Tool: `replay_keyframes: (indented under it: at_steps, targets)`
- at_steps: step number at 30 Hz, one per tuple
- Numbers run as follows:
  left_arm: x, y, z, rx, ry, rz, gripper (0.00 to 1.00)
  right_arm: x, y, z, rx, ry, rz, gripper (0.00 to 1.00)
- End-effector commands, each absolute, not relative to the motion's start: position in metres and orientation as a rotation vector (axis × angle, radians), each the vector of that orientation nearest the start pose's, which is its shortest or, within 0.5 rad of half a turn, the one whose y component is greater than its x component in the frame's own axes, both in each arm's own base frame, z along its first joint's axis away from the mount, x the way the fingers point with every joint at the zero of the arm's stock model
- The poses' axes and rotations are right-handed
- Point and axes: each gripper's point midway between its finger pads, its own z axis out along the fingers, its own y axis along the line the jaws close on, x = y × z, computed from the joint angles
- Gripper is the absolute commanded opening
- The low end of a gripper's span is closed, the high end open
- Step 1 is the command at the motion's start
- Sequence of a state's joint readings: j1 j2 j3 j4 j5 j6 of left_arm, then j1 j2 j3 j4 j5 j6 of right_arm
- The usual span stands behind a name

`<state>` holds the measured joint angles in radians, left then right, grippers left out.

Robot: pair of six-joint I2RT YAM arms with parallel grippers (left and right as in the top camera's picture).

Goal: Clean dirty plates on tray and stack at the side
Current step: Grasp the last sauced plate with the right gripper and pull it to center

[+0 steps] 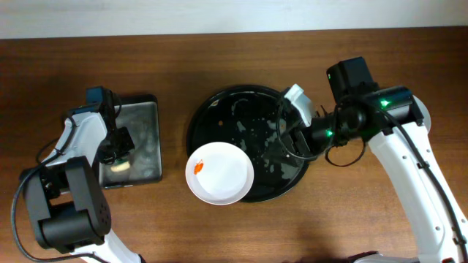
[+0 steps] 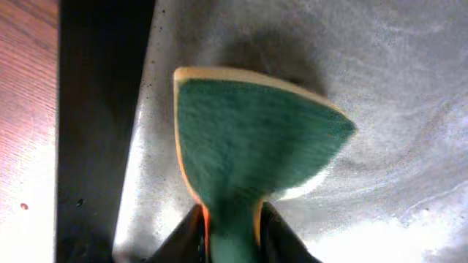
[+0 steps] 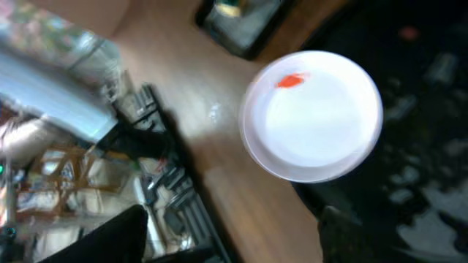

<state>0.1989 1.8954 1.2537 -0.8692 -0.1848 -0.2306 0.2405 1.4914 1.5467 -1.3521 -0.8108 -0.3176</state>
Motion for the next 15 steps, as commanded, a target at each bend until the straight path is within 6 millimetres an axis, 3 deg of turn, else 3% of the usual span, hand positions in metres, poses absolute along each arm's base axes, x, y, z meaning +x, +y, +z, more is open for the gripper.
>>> replay_keyframes:
  at_steps: [1,2,4,5,8,12,15]
  targets:
    - [0.338,0.097,0.025,-0.675,2.984,0.235,0.33,0.282,0.152,0.217,-0.356,2.873,0.707,0.67]
    - [0.338,0.097,0.025,-0.675,2.984,0.233,0.35,0.283,0.151,0.203,-0.329,2.926,0.647,0.61]
    - [0.339,0.095,0.024,-0.674,2.987,0.216,0.39,0.275,0.172,0.165,-0.285,3.054,0.651,0.54]
    - [0.338,0.095,0.024,-0.674,2.988,0.217,0.40,0.268,0.188,0.132,-0.153,3.161,0.637,0.51]
    - [0.339,0.095,0.024,-0.674,2.987,0.217,0.41,0.243,0.222,0.070,0.037,3.314,0.573,0.51]
    - [0.339,0.095,0.024,-0.674,2.987,0.216,0.40,0.228,0.256,0.030,0.281,3.328,0.550,0.49]
    - [0.340,0.091,0.024,-0.674,2.989,0.179,0.40,0.219,0.246,0.016,0.424,3.340,0.446,0.45]
